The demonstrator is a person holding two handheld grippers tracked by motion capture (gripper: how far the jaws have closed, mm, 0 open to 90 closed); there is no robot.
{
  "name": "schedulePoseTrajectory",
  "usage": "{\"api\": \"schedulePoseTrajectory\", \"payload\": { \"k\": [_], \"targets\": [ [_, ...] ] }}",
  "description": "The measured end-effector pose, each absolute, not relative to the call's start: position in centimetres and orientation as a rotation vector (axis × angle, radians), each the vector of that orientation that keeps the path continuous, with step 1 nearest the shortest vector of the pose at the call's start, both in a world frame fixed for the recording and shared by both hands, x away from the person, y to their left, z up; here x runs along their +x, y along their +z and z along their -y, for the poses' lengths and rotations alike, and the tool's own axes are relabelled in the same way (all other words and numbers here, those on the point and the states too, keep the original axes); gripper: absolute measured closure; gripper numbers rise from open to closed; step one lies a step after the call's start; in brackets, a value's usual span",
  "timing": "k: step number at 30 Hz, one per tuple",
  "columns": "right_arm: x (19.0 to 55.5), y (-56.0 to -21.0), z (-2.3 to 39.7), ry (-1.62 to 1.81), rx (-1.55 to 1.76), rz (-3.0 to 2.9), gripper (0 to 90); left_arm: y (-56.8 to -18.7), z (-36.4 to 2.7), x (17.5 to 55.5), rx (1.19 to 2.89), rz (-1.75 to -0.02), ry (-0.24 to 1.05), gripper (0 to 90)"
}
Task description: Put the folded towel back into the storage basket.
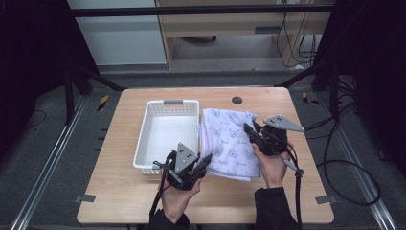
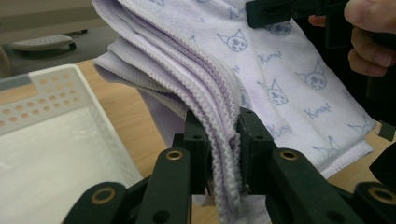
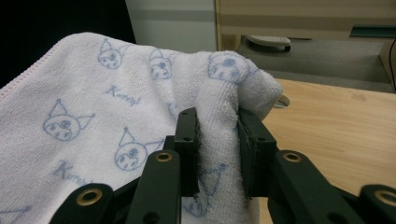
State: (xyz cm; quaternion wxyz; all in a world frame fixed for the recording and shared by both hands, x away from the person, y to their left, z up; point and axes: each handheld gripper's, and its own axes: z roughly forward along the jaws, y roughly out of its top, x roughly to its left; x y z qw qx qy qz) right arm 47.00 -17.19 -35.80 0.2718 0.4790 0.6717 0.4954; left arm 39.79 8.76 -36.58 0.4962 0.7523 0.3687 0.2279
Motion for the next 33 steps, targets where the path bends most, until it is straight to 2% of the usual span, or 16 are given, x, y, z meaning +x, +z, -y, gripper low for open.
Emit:
{"api": "schedulePoseTrajectory", "payload": {
  "k": [33],
  "targets": [
    [48.7, -32.1, 12.5, 1.408, 1.216, -1.771, 72.0, -33.0, -13.5, 41.1, 1.776, -0.916, 0.611, 75.2]
  ]
}}
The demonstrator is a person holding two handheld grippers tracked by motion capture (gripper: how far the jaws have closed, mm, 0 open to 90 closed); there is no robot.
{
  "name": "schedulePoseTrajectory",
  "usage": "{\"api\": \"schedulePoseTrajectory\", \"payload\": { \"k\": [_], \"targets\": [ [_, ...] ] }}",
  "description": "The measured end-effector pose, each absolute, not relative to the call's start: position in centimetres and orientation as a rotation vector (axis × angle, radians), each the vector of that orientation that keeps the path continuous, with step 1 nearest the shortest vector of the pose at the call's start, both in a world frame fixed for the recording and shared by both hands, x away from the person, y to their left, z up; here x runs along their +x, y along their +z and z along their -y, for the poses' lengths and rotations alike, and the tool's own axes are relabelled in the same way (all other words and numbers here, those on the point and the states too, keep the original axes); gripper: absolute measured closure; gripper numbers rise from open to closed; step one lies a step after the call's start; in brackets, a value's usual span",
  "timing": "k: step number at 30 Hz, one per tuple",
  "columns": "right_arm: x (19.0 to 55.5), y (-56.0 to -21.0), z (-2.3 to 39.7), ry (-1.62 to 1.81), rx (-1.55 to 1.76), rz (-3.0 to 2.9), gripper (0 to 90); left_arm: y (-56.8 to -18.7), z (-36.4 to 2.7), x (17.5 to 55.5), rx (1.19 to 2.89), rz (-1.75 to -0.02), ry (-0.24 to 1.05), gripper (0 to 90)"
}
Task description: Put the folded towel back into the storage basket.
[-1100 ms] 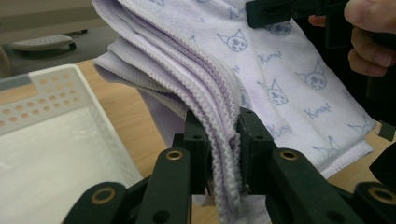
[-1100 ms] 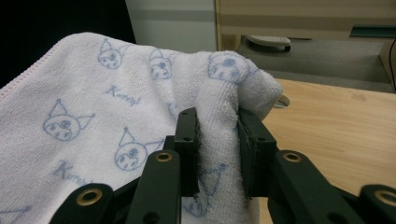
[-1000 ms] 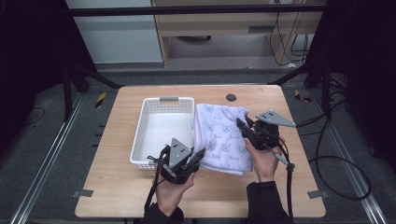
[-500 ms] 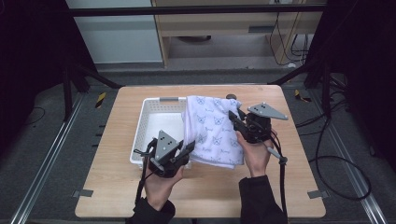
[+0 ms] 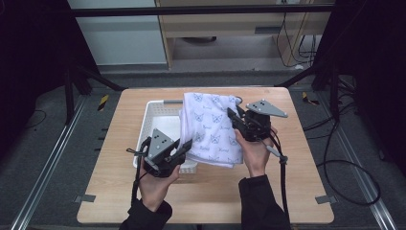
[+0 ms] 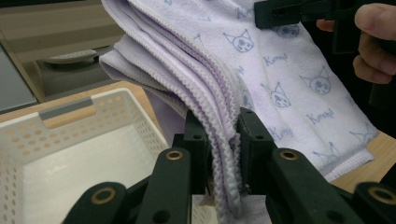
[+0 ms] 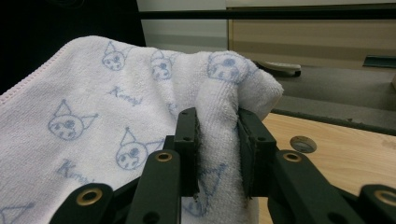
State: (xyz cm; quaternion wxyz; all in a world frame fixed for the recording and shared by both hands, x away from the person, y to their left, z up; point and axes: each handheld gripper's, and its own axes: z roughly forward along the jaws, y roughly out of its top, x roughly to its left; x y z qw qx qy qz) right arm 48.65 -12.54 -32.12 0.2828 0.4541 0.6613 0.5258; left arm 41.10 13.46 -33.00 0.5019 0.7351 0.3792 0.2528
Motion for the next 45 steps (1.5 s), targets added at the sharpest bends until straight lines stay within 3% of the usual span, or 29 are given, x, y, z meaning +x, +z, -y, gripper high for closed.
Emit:
{"api": "schedulePoseTrajectory", "payload": {
  "k": [45],
  "targets": [
    [52.1, -32.1, 2.3, 1.451, 1.139, -1.809, 72.1, -33.7, -22.3, 42.6, 1.717, -1.044, 0.693, 75.2]
  ]
}}
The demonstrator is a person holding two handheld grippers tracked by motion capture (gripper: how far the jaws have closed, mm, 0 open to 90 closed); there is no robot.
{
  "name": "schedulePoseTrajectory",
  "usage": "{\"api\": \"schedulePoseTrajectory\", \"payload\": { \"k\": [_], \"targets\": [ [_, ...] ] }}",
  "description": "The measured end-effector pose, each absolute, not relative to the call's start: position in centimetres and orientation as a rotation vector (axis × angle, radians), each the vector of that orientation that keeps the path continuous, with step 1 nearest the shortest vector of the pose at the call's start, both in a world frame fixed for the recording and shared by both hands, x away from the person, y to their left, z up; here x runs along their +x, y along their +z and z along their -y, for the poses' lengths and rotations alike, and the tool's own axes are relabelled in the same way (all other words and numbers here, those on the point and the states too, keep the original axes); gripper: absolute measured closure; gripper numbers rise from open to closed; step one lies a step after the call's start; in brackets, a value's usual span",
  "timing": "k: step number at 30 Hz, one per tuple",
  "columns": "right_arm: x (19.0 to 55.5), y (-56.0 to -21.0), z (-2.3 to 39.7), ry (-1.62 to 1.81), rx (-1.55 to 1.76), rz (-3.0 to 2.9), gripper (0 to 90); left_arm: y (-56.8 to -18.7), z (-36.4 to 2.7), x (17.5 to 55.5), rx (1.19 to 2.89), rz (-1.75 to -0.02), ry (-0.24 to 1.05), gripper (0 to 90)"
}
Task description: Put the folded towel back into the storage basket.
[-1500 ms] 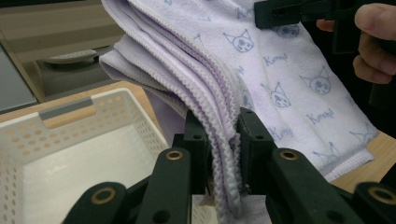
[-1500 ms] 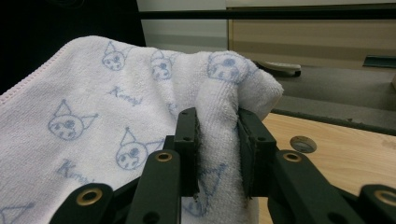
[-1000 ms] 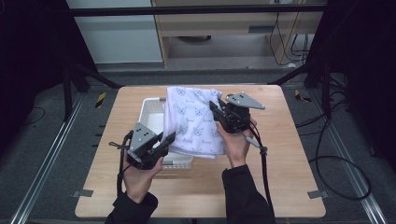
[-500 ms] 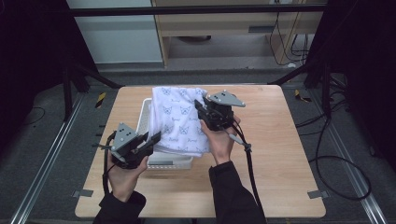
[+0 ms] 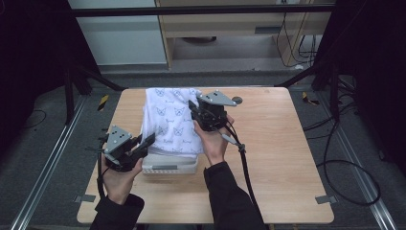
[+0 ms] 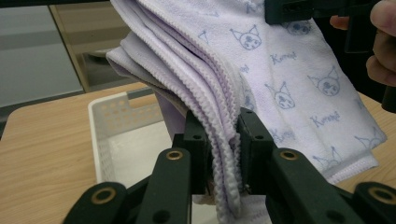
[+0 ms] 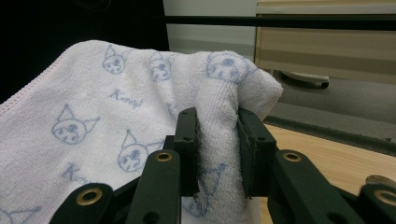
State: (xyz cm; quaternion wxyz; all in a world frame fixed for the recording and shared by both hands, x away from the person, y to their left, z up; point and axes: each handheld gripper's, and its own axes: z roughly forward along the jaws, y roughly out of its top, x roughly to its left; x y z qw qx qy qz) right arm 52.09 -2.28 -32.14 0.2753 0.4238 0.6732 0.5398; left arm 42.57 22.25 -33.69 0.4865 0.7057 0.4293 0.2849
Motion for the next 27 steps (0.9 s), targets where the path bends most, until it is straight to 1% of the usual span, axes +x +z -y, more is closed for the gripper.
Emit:
{"api": "schedulePoseTrajectory", "payload": {
  "k": [11, 20, 27],
  "targets": [
    [53.5, -33.5, 0.2, 1.438, 1.138, -1.827, 72.0, -34.9, -23.7, 43.7, 1.721, -1.098, 0.720, 75.2],
    [54.2, -34.6, -0.9, 1.431, 1.140, -1.835, 72.0, -35.9, -24.0, 44.3, 1.737, -1.131, 0.735, 75.1],
    [55.0, -36.1, -1.2, 1.401, 1.162, -1.865, 72.0, -37.3, -23.9, 45.1, 1.768, -1.161, 0.722, 75.1]
  ]
}}
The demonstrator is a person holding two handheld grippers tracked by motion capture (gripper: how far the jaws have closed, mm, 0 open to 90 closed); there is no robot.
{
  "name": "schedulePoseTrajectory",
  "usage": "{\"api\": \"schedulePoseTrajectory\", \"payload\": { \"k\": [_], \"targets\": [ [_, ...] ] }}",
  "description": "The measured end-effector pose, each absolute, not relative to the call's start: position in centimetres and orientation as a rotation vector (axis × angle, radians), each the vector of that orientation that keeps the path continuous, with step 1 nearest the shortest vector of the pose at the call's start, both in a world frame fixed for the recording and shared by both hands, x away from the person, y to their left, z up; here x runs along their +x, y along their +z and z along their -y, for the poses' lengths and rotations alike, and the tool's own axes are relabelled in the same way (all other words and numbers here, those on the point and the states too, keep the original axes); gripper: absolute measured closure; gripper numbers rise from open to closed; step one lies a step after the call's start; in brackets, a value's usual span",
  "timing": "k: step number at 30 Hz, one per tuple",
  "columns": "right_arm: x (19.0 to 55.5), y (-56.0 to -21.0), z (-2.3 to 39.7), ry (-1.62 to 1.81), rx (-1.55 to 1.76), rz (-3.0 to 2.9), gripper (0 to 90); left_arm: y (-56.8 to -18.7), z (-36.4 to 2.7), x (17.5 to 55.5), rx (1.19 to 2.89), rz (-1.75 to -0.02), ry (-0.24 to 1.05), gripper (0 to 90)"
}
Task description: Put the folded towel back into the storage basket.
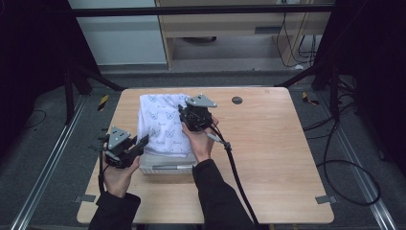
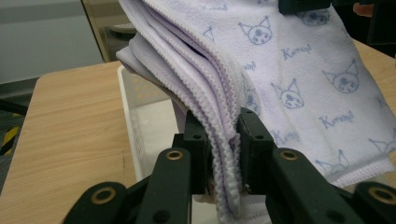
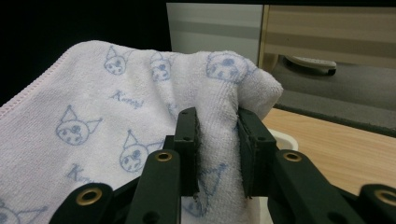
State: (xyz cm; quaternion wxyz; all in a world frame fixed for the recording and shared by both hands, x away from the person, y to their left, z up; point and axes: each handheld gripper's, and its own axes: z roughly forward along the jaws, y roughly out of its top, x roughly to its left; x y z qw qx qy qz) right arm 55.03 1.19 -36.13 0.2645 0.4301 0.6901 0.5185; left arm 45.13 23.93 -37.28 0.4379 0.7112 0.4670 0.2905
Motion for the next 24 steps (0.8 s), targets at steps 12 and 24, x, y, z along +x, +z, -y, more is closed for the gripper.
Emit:
{"api": "schedulePoseTrajectory", "payload": {
  "k": [12, 24],
  "targets": [
    [55.8, -37.8, -1.5, 1.391, 1.183, -1.898, 71.8, -38.5, -24.1, 45.8, 1.790, -1.195, 0.713, 75.1],
    [56.4, -39.7, -1.7, 1.367, 1.215, -1.926, 71.5, -40.0, -24.1, 46.5, 1.825, -1.225, 0.705, 75.1]
  ]
}}
